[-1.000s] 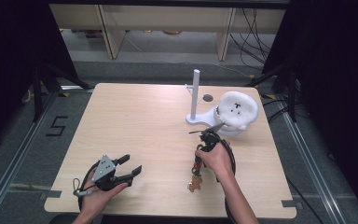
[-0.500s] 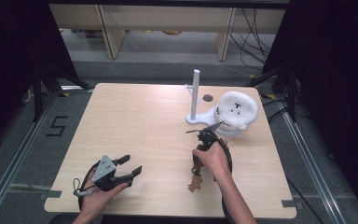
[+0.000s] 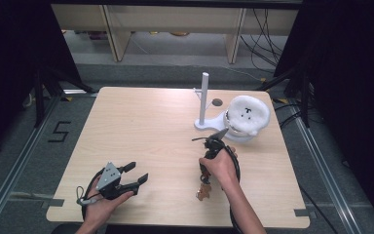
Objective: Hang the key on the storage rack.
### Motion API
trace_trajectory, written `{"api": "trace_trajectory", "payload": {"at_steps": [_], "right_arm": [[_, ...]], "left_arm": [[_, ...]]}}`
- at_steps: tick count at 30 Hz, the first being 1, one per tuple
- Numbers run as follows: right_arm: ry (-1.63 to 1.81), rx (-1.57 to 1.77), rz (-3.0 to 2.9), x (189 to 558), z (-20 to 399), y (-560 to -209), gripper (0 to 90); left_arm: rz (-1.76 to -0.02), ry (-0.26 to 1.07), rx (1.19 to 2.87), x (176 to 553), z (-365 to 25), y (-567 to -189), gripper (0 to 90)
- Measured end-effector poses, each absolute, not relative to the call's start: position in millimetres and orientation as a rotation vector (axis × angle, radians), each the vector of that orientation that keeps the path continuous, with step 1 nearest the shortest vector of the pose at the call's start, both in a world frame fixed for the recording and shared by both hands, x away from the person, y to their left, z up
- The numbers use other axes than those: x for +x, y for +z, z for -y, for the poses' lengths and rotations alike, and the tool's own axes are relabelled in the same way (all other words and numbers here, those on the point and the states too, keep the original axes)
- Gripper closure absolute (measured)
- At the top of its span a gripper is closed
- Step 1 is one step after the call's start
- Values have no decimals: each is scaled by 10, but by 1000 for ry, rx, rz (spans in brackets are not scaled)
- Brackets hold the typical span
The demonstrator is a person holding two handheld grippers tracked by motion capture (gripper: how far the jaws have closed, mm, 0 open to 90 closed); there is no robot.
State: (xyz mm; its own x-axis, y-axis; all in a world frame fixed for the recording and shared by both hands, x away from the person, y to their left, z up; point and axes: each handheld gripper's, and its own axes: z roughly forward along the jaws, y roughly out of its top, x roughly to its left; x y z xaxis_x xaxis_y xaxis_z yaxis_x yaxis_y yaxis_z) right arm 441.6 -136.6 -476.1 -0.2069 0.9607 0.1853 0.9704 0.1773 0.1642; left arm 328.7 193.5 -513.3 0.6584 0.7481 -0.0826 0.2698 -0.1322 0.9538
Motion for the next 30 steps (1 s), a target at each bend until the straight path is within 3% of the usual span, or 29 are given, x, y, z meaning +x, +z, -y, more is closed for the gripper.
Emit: {"api": "trace_trajectory", "payload": {"at_steps": [8,14,16,17,30], "right_arm": [[-342,-1962,2405,4426,1322,-4768,559],[-281,-1961,2407,4423,1296,-4755,610],[-293,-1936,2419,4426,1302,-4760,650],[-323,-1908,2390,4426,1302,-4765,723],[-443,-1836,2448,4361,1397,-4698,786]], "left_arm": [[-822,505,1692,3298,-1945,-5140,328],[-822,503,1692,3295,-1941,-5143,327],[-822,503,1692,3295,-1942,-5143,327],[-824,501,1692,3294,-1941,-5145,328],[-834,501,1703,3288,-1940,-5148,328]]}}
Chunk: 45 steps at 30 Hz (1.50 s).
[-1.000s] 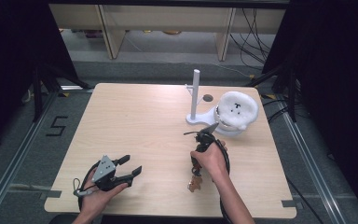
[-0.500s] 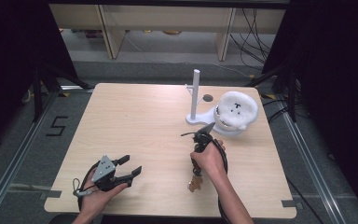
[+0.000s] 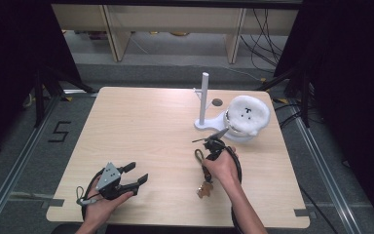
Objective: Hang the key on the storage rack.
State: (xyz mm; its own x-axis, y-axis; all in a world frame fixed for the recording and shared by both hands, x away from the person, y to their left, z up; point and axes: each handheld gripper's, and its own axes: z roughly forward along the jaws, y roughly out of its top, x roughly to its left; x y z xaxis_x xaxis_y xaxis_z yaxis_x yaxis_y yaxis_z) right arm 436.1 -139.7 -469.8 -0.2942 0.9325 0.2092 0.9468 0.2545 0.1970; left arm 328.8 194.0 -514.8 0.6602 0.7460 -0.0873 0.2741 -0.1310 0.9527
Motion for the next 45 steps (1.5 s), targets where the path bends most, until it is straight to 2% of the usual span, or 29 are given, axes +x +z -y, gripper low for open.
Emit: {"api": "trace_trajectory", "payload": {"at_steps": [12,29,36,41,45], "right_arm": [[-709,-1842,2485,4175,1505,-4544,787],[-1416,-1538,2541,3913,1644,-4583,786],[-1625,-1485,2524,3854,1656,-4599,786],[-1715,-1472,2473,3823,1616,-4580,786],[-1737,-1461,2504,3837,1610,-4575,786]], "left_arm": [[-842,470,1691,3313,-1932,-5182,331],[-851,392,1672,3374,-1928,-5119,378],[-817,357,1664,3457,-1872,-5034,456],[-796,267,1632,3627,-1733,-4886,551],[-780,223,1625,3751,-1621,-4756,586]]}}
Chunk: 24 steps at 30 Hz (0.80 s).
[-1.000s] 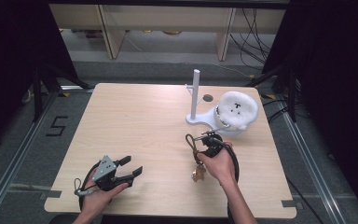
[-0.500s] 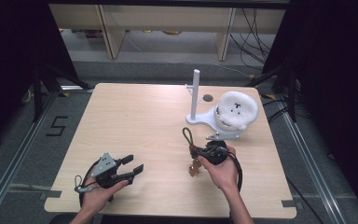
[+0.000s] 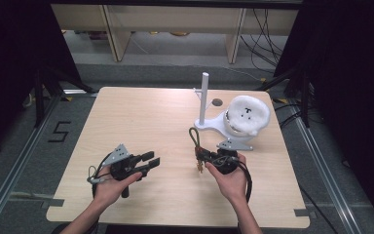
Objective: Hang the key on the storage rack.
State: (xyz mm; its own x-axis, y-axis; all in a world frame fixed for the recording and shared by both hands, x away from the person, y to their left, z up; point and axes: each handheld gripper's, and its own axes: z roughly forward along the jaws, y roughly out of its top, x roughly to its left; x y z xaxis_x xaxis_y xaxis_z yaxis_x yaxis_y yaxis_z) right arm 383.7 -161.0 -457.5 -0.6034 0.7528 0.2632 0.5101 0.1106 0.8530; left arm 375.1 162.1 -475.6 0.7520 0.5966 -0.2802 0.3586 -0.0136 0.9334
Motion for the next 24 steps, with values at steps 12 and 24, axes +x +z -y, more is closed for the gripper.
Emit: {"api": "trace_trajectory", "payload": {"at_steps": [12,24], "right_arm": [[1568,1184,-2098,3817,1548,-4533,786],[1604,1176,-2078,3792,1539,-4499,786]], "left_arm": [[-756,80,1629,4095,-1271,-4556,687],[-722,49,1606,4251,-1066,-4458,706]]}}
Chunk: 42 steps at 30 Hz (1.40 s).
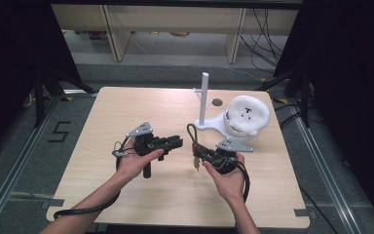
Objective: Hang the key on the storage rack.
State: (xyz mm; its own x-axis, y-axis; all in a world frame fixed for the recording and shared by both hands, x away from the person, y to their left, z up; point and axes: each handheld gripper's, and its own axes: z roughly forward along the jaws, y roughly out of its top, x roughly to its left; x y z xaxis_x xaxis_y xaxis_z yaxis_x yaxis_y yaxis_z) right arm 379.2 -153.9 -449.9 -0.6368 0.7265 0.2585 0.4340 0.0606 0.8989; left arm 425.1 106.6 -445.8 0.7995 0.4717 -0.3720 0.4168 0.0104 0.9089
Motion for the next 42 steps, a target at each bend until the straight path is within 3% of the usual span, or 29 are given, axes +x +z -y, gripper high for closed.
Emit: {"api": "trace_trajectory", "payload": {"at_steps": [11,42], "right_arm": [[1605,1172,-2082,3789,1520,-4495,786],[1589,1132,-2098,3791,1496,-4520,789]], "left_arm": [[-715,2,1592,4299,-996,-4468,692],[-731,-124,1538,4382,-894,-4485,801]]}}
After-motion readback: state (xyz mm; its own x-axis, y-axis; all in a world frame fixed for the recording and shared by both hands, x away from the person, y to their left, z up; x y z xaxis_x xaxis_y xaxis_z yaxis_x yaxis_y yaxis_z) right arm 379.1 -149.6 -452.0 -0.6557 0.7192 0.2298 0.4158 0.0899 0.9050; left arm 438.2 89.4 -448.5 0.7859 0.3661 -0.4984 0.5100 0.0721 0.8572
